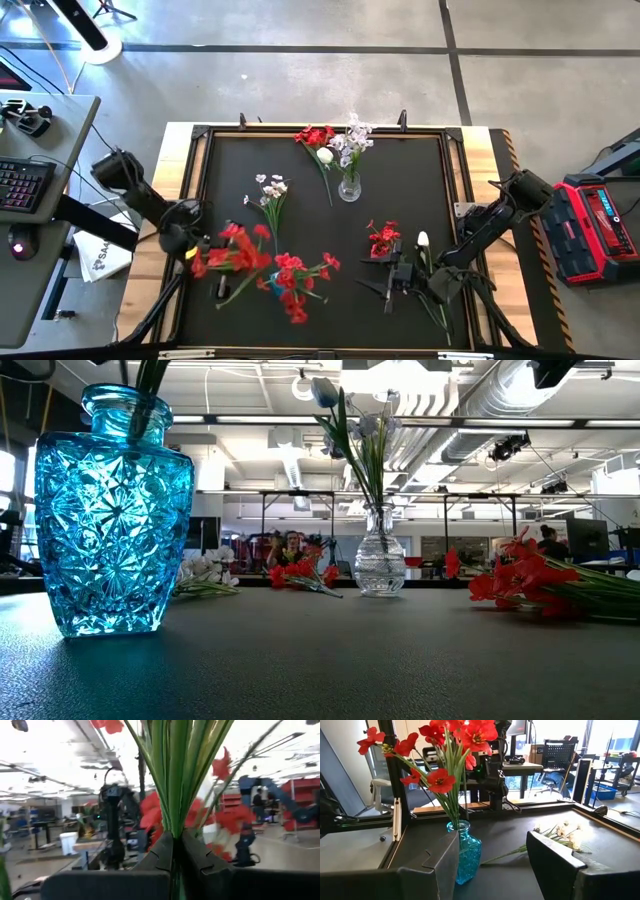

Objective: Sort flowers into vase by color
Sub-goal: Put the red flowers into the blue vase

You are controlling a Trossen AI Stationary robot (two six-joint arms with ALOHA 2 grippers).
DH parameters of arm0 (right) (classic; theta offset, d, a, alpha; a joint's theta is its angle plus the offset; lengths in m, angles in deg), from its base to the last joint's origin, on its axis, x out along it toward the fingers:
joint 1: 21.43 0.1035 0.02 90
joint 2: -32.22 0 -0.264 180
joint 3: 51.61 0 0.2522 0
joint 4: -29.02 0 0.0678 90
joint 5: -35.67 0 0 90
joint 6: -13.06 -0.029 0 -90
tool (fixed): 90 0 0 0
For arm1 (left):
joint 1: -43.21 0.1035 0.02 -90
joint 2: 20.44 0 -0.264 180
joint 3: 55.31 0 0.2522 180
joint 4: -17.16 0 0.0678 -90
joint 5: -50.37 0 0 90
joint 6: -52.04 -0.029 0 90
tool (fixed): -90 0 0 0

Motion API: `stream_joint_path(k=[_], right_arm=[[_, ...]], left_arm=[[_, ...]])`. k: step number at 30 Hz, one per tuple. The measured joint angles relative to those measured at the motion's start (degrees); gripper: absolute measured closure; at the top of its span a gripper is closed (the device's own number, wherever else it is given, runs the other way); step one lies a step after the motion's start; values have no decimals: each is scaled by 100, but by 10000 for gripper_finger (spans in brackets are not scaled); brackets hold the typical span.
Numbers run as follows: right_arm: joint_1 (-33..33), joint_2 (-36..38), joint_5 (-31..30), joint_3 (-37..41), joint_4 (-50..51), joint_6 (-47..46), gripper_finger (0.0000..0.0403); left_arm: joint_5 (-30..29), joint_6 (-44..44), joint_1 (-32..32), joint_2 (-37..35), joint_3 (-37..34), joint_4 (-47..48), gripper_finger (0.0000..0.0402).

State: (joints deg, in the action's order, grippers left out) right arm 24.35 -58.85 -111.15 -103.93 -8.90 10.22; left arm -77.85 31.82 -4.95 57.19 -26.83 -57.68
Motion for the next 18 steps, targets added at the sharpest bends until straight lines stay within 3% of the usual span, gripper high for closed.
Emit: stream_joint_path(k=[8,18], right_arm=[[-82,0,-20,0,-5,-268,195],[-283,0,-25,0,-396,-269,195]], left_arm=[[1393,752,444,0,4,449,401],[1415,1064,641,2,9,1150,384]])
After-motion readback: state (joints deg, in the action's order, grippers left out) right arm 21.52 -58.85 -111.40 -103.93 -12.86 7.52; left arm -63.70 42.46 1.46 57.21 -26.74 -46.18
